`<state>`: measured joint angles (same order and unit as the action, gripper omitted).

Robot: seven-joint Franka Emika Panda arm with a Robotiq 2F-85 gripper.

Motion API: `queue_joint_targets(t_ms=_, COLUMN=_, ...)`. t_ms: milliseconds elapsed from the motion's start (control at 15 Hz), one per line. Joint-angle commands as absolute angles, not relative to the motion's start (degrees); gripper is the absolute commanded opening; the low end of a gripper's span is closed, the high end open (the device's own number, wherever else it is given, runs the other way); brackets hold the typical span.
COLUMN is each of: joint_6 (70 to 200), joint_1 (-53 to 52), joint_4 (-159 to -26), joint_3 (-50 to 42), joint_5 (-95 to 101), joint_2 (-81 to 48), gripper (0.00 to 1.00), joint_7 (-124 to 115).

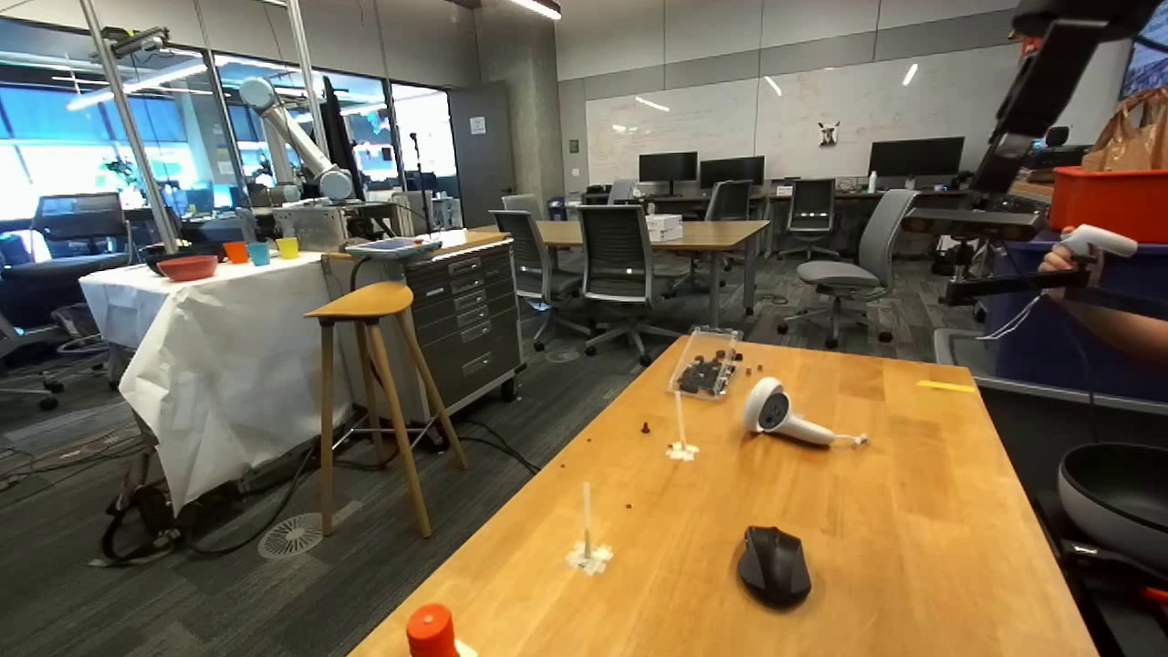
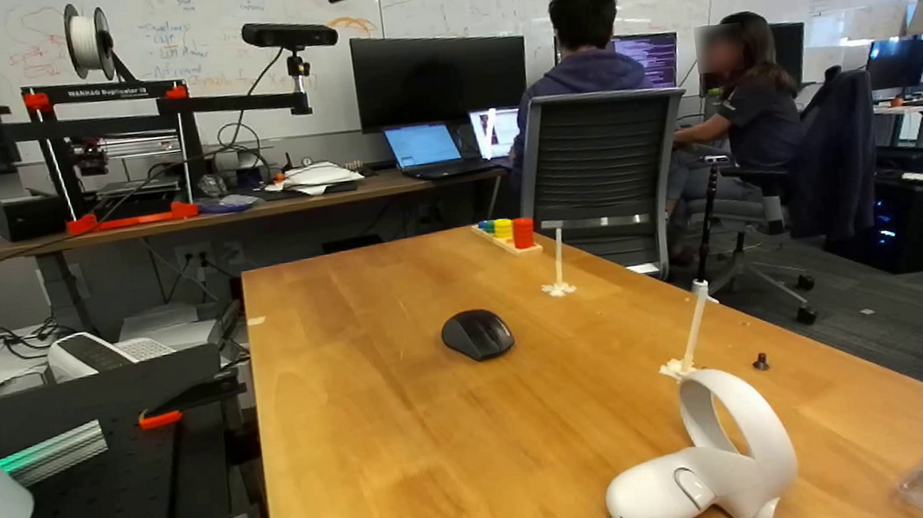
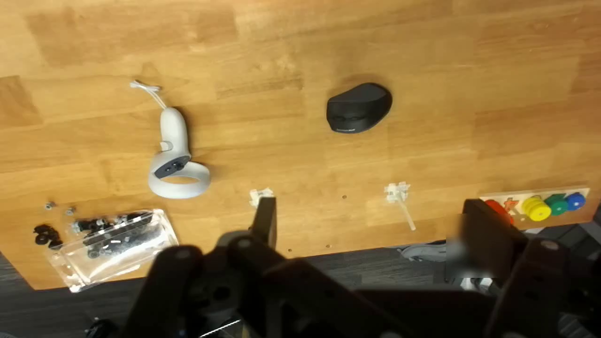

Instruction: Left click the mouse

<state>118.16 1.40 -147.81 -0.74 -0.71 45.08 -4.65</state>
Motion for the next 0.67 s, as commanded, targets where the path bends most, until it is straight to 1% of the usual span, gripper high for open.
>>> queue_joint_targets(t_ms=0, joint_6=128.32, joint_1=3.33, joint_4=-145.89, joint_3=-0.2, joint_5=0.74, joint_2=34.11, gripper=1.0, joint_7=-5.38)
queue_joint_targets(t_ms=400, joint_6=141.58, joint_1=3.36, joint_4=-143.21, joint_3=-0.11, joint_5=-0.15, joint_2=16.42, gripper=1.0, joint_7=-6.74)
queue_joint_targets(t_ms=467, joint_6=143.2, joint_1=3.07, joint_4=-142.69, joint_3=-0.02, joint_5=-0.44, joint_2=13.65, gripper=0.75, joint_7=-7.09)
queue_joint_targets(t_ms=533, joint_6=144.36, joint_1=2.94, joint_4=-142.04, joint_3=0.21, joint_5=-0.36, joint_2=11.18, gripper=0.75, joint_7=-7.59)
queue_joint_targets(t_ms=600, joint_6=145.75, joint_1=2.63, joint_4=-141.61, joint_3=0.44, joint_5=-0.42, joint_2=8.71, gripper=0.66, joint_7=-7.9)
